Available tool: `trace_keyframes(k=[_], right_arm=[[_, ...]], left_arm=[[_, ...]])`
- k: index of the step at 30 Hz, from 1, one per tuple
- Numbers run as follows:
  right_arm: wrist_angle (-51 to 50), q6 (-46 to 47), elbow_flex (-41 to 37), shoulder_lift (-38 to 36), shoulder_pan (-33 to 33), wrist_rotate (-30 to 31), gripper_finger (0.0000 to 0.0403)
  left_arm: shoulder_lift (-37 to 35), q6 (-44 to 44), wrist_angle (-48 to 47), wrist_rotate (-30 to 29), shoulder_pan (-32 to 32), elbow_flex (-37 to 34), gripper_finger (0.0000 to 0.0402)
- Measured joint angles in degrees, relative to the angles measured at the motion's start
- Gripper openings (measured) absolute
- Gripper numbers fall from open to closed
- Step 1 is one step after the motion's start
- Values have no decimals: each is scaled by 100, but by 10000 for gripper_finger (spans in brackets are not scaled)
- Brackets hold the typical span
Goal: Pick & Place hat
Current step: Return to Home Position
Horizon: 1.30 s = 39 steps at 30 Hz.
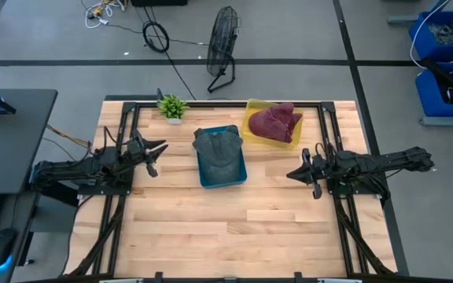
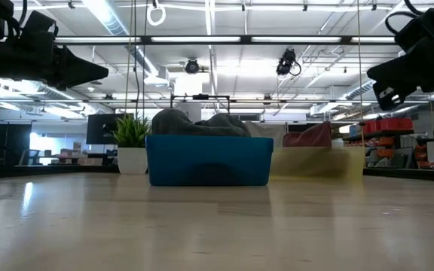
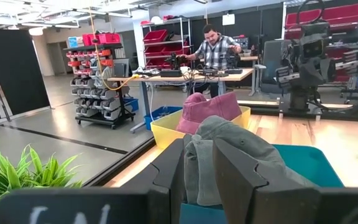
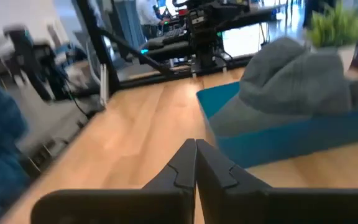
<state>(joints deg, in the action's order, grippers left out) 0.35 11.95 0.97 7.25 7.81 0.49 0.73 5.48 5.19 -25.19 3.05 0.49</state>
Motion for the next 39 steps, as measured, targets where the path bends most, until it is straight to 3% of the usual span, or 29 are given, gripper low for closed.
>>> trace_keyframes(k=[6,39], right_arm=[[1,955,0,0,0,0,11],[3,985,0,0,2,0,11]], left_arm=[[0,2,33,0,0,0,87],[0,11,77,6,-2,-2,87]])
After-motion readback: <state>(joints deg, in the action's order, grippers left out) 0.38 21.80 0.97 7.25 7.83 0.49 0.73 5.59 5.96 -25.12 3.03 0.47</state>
